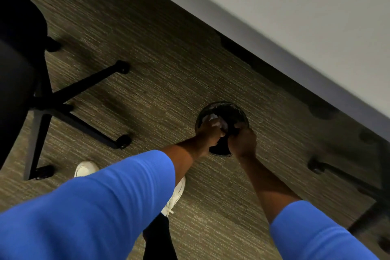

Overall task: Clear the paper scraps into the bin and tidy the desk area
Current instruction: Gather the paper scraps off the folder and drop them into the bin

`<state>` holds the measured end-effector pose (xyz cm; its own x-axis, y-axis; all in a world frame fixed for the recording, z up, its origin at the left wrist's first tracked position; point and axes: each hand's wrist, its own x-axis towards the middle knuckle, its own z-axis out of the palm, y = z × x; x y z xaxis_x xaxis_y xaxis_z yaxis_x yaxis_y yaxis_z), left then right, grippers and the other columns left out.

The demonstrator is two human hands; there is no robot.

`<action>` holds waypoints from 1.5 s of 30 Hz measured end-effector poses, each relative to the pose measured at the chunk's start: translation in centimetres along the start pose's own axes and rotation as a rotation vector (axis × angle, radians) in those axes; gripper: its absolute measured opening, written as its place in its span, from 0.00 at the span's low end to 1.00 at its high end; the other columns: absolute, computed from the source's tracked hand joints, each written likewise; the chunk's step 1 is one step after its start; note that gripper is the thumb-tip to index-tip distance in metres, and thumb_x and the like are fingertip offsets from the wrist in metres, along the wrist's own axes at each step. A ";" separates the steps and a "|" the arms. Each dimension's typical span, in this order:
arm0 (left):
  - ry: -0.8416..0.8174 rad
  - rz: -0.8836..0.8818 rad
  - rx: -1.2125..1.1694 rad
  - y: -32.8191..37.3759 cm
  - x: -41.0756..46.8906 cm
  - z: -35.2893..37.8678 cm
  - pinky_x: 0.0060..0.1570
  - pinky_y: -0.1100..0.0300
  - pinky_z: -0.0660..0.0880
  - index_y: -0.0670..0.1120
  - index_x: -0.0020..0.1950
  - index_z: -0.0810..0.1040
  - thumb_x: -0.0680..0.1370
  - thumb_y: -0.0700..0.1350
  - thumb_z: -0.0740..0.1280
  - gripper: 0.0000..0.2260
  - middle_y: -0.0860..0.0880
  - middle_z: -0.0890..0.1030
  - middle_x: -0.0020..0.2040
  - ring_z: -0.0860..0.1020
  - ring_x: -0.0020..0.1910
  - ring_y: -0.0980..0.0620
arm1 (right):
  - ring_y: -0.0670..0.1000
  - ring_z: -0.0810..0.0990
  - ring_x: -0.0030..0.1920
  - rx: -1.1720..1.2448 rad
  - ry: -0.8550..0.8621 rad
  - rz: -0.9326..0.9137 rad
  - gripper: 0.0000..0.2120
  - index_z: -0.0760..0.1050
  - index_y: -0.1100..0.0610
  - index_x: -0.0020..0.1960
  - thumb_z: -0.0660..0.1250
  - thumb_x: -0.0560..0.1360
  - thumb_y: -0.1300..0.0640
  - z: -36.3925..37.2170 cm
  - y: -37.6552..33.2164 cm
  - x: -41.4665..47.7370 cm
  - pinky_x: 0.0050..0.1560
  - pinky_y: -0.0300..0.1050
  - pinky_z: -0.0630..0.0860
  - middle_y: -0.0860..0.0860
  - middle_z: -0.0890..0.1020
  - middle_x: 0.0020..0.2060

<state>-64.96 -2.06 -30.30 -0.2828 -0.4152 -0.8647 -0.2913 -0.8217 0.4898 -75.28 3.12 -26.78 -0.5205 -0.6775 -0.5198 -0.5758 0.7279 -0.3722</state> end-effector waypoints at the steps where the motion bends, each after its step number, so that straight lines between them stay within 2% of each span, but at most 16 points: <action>1: -0.024 0.013 0.069 0.0 -0.5 -0.5 0.64 0.50 0.79 0.45 0.79 0.72 0.84 0.38 0.64 0.22 0.44 0.74 0.76 0.79 0.68 0.45 | 0.64 0.82 0.63 -0.001 0.000 0.004 0.16 0.79 0.62 0.67 0.66 0.80 0.63 0.0 -0.2 -0.3 0.56 0.48 0.75 0.63 0.84 0.62; 4: -0.023 0.067 0.350 0.0 -2.1 -2.2 0.72 0.49 0.76 0.42 0.70 0.81 0.83 0.41 0.67 0.16 0.43 0.78 0.75 0.78 0.72 0.43 | 0.64 0.81 0.66 0.000 0.006 0.005 0.18 0.78 0.61 0.69 0.67 0.80 0.61 0.3 -1.1 -1.4 0.61 0.51 0.77 0.62 0.82 0.66; 6: 0.020 0.178 0.637 0.2 -3.5 -3.6 0.69 0.53 0.75 0.42 0.71 0.81 0.84 0.45 0.66 0.16 0.42 0.79 0.74 0.78 0.71 0.41 | 0.63 0.81 0.65 -0.011 0.001 0.001 0.16 0.80 0.61 0.66 0.68 0.80 0.59 0.6 -2.0 -2.3 0.62 0.53 0.78 0.62 0.82 0.66; 8: 0.048 0.252 0.796 0.6 -5.1 -5.4 0.65 0.50 0.76 0.42 0.70 0.81 0.85 0.47 0.64 0.17 0.38 0.81 0.70 0.80 0.68 0.37 | 0.62 0.81 0.65 -0.035 -0.030 -0.024 0.15 0.82 0.60 0.65 0.68 0.80 0.58 0.9 -3.1 -3.1 0.64 0.53 0.79 0.61 0.82 0.66; 10: 0.068 0.243 0.922 1.1 -6.7 -7.3 0.64 0.46 0.78 0.42 0.66 0.82 0.85 0.49 0.63 0.16 0.37 0.82 0.67 0.80 0.66 0.35 | 0.62 0.82 0.65 -0.065 -0.055 -0.058 0.16 0.82 0.61 0.65 0.68 0.79 0.58 1.1 -4.7 -4.0 0.65 0.53 0.78 0.62 0.83 0.64; 12: 0.129 0.199 0.996 1.8 -8.2 -9.6 0.68 0.45 0.76 0.42 0.67 0.81 0.85 0.51 0.61 0.18 0.38 0.81 0.68 0.78 0.68 0.36 | 0.63 0.81 0.68 -0.066 -0.049 -0.098 0.16 0.82 0.63 0.65 0.69 0.79 0.59 1.4 -6.8 -4.9 0.70 0.55 0.76 0.63 0.83 0.65; 15: 0.230 0.199 0.948 2.8 -10.8 -13.8 0.69 0.46 0.76 0.43 0.67 0.80 0.86 0.52 0.61 0.18 0.40 0.81 0.68 0.79 0.69 0.38 | 0.63 0.80 0.68 -0.097 -0.058 -0.175 0.14 0.83 0.61 0.62 0.69 0.79 0.58 1.9 -10.8 -6.5 0.72 0.55 0.73 0.62 0.83 0.64; 20: 0.438 0.135 0.764 4.6 -16.1 -21.6 0.57 0.50 0.84 0.44 0.57 0.85 0.79 0.50 0.70 0.13 0.43 0.86 0.54 0.86 0.55 0.42 | 0.60 0.82 0.64 -0.112 -0.139 -0.221 0.12 0.82 0.52 0.61 0.68 0.79 0.54 2.4 -19.7 -9.7 0.65 0.51 0.77 0.57 0.84 0.61; 23: 0.537 0.195 0.713 5.9 -19.7 -26.3 0.55 0.48 0.82 0.48 0.53 0.84 0.78 0.53 0.69 0.11 0.43 0.87 0.54 0.85 0.57 0.38 | 0.60 0.83 0.61 -0.063 -0.206 -0.315 0.12 0.81 0.52 0.61 0.68 0.78 0.55 3.6 -24.8 -12.3 0.61 0.51 0.80 0.56 0.85 0.58; 26: 0.595 0.228 0.675 6.7 -23.2 -31.1 0.54 0.49 0.81 0.54 0.46 0.81 0.79 0.55 0.69 0.06 0.47 0.87 0.51 0.85 0.57 0.41 | 0.59 0.84 0.61 -0.045 -0.192 -0.353 0.15 0.80 0.50 0.66 0.70 0.79 0.52 4.7 -30.1 -15.1 0.61 0.51 0.81 0.56 0.87 0.58; 31: 0.722 0.289 0.660 7.1 -29.0 -39.5 0.51 0.47 0.83 0.51 0.51 0.83 0.79 0.52 0.69 0.07 0.48 0.88 0.49 0.85 0.52 0.41 | 0.52 0.83 0.59 0.011 -0.166 -0.548 0.14 0.79 0.46 0.63 0.72 0.78 0.53 7.3 -38.0 -19.2 0.61 0.51 0.81 0.50 0.82 0.58; 35: 0.865 0.343 0.716 6.6 -33.1 -46.6 0.50 0.49 0.82 0.51 0.52 0.84 0.80 0.52 0.70 0.06 0.50 0.87 0.50 0.84 0.50 0.45 | 0.50 0.83 0.57 0.024 -0.181 -0.642 0.19 0.77 0.47 0.65 0.74 0.76 0.51 10.2 -43.2 -21.9 0.60 0.52 0.81 0.48 0.81 0.58; 38: 1.023 0.372 0.805 5.4 -35.2 -51.5 0.52 0.50 0.81 0.49 0.59 0.83 0.80 0.53 0.72 0.11 0.50 0.83 0.58 0.80 0.59 0.48 | 0.46 0.82 0.55 0.053 -0.228 -0.688 0.25 0.73 0.45 0.68 0.76 0.73 0.47 12.1 -46.3 -23.5 0.58 0.53 0.83 0.46 0.78 0.60; 40: 1.115 0.356 0.837 4.4 -36.2 -54.7 0.47 0.49 0.79 0.47 0.64 0.79 0.78 0.55 0.74 0.19 0.48 0.78 0.63 0.75 0.66 0.46 | 0.47 0.81 0.57 0.027 -0.277 -0.728 0.30 0.69 0.43 0.70 0.77 0.72 0.43 13.5 -48.3 -24.6 0.58 0.54 0.83 0.45 0.75 0.62; 42: 1.181 0.280 0.853 3.8 -37.0 -57.4 0.46 0.49 0.79 0.46 0.69 0.73 0.73 0.61 0.77 0.31 0.46 0.72 0.70 0.70 0.71 0.44 | 0.49 0.79 0.63 -0.026 -0.317 -0.764 0.36 0.65 0.42 0.74 0.78 0.71 0.41 14.8 -50.5 -25.4 0.60 0.55 0.82 0.45 0.71 0.67; 45: 1.164 0.109 0.849 2.9 -37.6 -60.5 0.57 0.43 0.81 0.46 0.80 0.61 0.65 0.71 0.78 0.53 0.42 0.57 0.82 0.59 0.81 0.39 | 0.54 0.71 0.74 -0.177 -0.340 -0.836 0.45 0.58 0.42 0.80 0.80 0.71 0.43 16.7 -53.5 -26.2 0.66 0.60 0.80 0.49 0.63 0.76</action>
<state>0.10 -12.38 -3.10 0.4321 -0.8758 -0.2149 -0.8790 -0.4624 0.1169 -20.28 -16.27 -6.08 0.3062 -0.8882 -0.3427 -0.7837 -0.0308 -0.6203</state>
